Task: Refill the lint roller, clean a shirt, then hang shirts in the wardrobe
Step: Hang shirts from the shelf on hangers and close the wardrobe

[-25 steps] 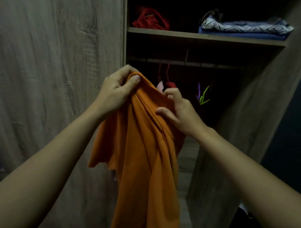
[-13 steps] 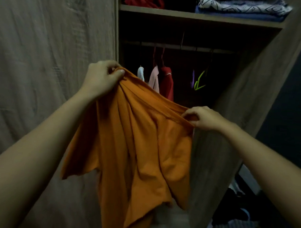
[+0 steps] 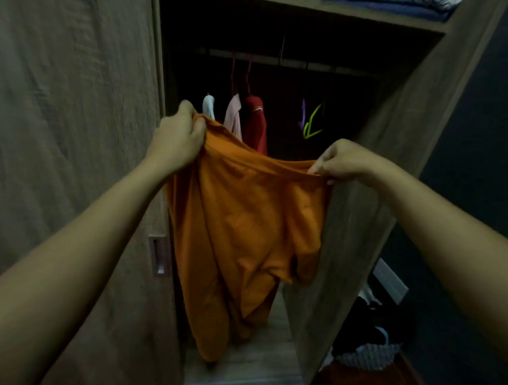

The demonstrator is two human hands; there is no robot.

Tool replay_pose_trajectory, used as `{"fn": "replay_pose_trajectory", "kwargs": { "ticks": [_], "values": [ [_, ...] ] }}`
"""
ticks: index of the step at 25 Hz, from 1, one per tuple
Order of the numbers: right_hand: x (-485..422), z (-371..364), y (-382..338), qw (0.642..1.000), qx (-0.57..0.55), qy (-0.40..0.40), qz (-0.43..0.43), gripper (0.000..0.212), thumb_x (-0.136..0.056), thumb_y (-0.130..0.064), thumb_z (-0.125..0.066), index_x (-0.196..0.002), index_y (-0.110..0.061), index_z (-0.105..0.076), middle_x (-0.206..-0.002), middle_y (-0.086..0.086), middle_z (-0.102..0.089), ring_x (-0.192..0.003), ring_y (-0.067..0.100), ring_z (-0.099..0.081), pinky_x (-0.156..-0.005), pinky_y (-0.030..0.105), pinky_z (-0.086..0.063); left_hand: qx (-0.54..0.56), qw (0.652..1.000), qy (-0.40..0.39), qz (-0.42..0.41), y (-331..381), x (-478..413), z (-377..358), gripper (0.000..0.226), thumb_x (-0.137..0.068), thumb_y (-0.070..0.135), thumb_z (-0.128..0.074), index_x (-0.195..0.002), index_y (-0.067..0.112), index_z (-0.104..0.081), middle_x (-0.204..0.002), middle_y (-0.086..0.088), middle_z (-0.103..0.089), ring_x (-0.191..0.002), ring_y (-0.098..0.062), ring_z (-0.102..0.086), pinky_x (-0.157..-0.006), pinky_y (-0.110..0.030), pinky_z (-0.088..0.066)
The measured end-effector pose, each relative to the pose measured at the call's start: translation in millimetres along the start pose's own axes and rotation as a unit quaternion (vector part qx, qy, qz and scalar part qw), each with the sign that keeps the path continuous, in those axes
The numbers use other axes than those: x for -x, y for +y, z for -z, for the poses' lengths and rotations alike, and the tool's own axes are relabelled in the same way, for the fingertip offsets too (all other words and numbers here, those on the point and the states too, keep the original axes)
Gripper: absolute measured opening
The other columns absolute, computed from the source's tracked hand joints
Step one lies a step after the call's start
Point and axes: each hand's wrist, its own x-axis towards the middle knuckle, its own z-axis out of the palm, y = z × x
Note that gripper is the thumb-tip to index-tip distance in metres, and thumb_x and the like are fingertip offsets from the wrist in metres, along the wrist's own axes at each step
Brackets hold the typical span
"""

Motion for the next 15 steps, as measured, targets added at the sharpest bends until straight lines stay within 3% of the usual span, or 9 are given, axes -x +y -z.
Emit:
{"fn": "replay_pose_trajectory", "kwargs": {
  "ticks": [2, 4, 6, 8, 10, 11, 13, 15],
  "values": [
    [6, -3, -16, 0.99, -0.119, -0.069, -0.002, 0.015, -0.087, -0.007, -0.059, -0.078, -0.006, -0.071, -0.057, -0.002, -0.062, -0.046, 0.002, -0.055, -0.04, 0.01, -0.044, -0.062, 0.998, -0.018, -0.01, -7, 4, -19, 0.028, -0.095, 0.031, -0.043, -0.113, 0.009, -0.047, -0.094, -0.014, -0.056, -0.089, -0.036, -0.057, -0.07, -0.04, -0.045],
    [6, -8, -25, 0.97, -0.23, -0.074, -0.036, 0.025, -0.091, -0.003, -0.051, -0.074, -0.008, -0.069, -0.054, -0.005, -0.062, -0.035, 0.0, -0.052, -0.035, 0.006, -0.04, -0.071, 0.997, 0.018, -0.002, -10, 13, -37, 0.031, -0.093, 0.031, -0.048, -0.113, 0.008, -0.049, -0.104, -0.017, -0.056, -0.098, -0.037, -0.055, -0.075, -0.041, -0.045],
    [-1, -23, -28, 0.936, -0.339, -0.065, -0.071, 0.022, -0.092, 0.001, -0.045, -0.094, 0.003, -0.067, -0.073, 0.001, -0.062, -0.043, 0.005, -0.055, -0.036, 0.006, -0.042, 0.092, 0.995, 0.008, 0.04, 2, 39, -54, 0.032, -0.093, 0.043, -0.046, -0.094, 0.012, -0.054, -0.088, -0.009, -0.06, -0.083, -0.027, -0.061, -0.066, -0.032, -0.047],
    [-7, -45, -30, 0.892, -0.437, -0.055, -0.105, 0.022, -0.089, 0.006, -0.048, -0.105, 0.013, -0.061, -0.092, 0.009, -0.06, -0.062, 0.011, -0.055, -0.041, 0.008, -0.047, 0.206, 0.969, -0.114, 0.079, 20, 76, -77, 0.043, -0.087, 0.06, -0.042, -0.088, 0.019, -0.055, -0.079, -0.002, -0.062, -0.073, -0.019, -0.062, -0.065, -0.031, -0.051],
    [-11, -59, -33, 0.86, -0.495, -0.044, -0.118, 0.009, -0.086, 0.009, -0.053, -0.088, 0.013, -0.061, -0.094, 0.015, -0.058, -0.069, 0.014, -0.055, -0.047, 0.012, -0.052, 0.197, 0.96, -0.19, 0.057, 30, 101, -98, 0.037, -0.085, 0.058, -0.05, -0.096, 0.023, -0.055, -0.081, 0.002, -0.062, -0.072, -0.014, -0.062, -0.065, -0.026, -0.052],
    [-10, -61, -34, 0.853, -0.507, -0.044, -0.115, 0.007, -0.086, 0.008, -0.055, -0.082, 0.011, -0.06, -0.088, 0.013, -0.058, -0.07, 0.014, -0.056, -0.05, 0.014, -0.053, 0.193, 0.965, -0.168, 0.055, 29, 101, -104, 0.027, -0.088, 0.047, -0.054, -0.097, 0.021, -0.056, -0.079, 0.003, -0.061, -0.068, -0.012, -0.06, -0.061, -0.021, -0.051],
    [-8, -56, -27, 0.876, -0.476, -0.049, -0.059, 0.014, -0.084, -0.001, -0.062, -0.094, 0.009, -0.063, -0.081, 0.008, -0.06, -0.074, 0.012, -0.06, -0.054, 0.013, -0.055, 0.226, 0.966, -0.099, 0.077, 24, 84, -100, 0.012, -0.094, 0.023, -0.052, -0.092, 0.017, -0.061, -0.071, 0.0, -0.059, -0.059, -0.012, -0.057, -0.053, -0.017, -0.047],
    [-7, -49, -11, 0.951, -0.3, -0.066, 0.046, 0.029, -0.079, -0.019, -0.072, -0.104, -0.006, -0.067, -0.086, 0.002, -0.066, -0.081, 0.01, -0.063, -0.067, 0.017, -0.055, 0.255, 0.962, -0.059, 0.074, 29, 63, -83, 0.017, -0.095, 0.017, -0.047, -0.09, 0.014, -0.063, -0.071, -0.001, -0.06, -0.062, -0.012, -0.06, -0.06, -0.02, -0.049]
  ]
}}
